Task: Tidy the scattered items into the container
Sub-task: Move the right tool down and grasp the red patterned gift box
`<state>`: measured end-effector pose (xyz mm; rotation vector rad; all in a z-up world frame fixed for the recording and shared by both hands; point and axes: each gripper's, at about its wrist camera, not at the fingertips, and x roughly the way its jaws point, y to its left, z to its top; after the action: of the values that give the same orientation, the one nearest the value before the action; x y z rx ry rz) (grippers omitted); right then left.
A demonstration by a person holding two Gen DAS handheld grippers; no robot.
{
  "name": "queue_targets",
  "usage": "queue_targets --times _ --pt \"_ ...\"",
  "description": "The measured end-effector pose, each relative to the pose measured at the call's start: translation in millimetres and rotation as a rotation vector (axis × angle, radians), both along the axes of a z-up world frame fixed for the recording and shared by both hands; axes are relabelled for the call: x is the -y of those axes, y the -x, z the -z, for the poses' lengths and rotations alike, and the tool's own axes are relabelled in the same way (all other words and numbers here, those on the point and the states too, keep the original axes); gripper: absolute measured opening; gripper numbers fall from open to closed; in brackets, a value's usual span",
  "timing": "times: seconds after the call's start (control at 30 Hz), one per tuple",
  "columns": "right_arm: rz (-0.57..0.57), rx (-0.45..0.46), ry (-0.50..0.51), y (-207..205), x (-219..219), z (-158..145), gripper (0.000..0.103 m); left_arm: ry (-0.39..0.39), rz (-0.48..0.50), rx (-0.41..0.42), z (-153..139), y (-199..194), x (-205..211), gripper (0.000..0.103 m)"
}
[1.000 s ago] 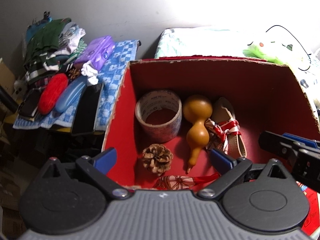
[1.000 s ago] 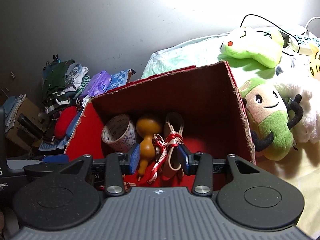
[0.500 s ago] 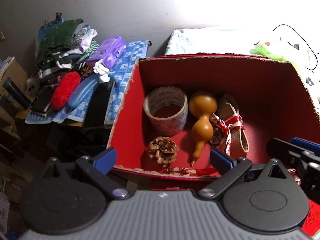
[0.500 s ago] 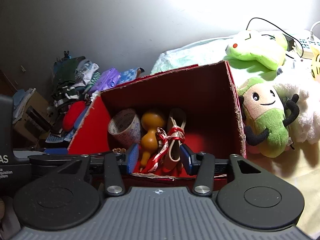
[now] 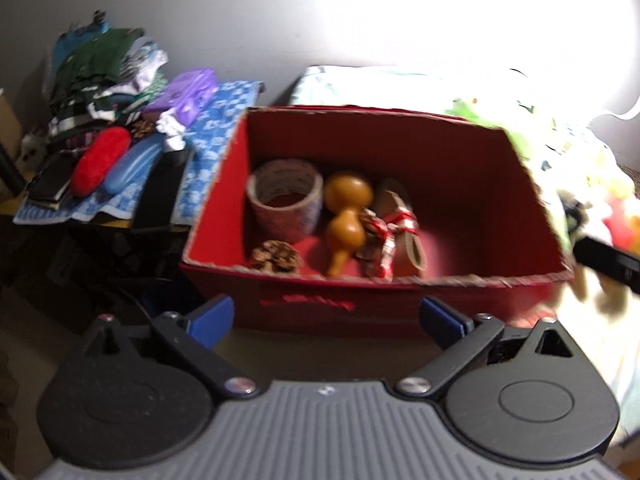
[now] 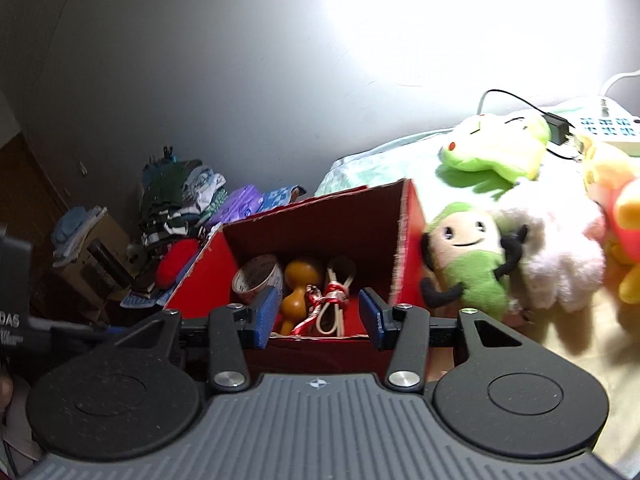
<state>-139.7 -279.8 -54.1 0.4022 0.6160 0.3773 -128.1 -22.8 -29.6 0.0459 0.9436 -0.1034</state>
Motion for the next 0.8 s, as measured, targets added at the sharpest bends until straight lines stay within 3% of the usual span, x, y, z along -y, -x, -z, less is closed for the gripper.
queue_targets --times 0.2,0.47,0.67,0.8 --pt "0.08 -0.094 -0.025 3 43 22 0.049 0.15 0.146 -0.113 23 18 31 0.1" --pt "0.165 -0.4 -0.1 3 75 85 0.048 0.168 0.213 -0.243 70 15 82 0.1" --pt "0.167 -0.533 -0.231 8 91 112 0.048 0.184 0.304 -0.278 83 18 106 0.1" --pt "0.131 -0.58 -0.292 10 91 120 0.042 0.123 0.387 -0.248 83 29 124 0.099"
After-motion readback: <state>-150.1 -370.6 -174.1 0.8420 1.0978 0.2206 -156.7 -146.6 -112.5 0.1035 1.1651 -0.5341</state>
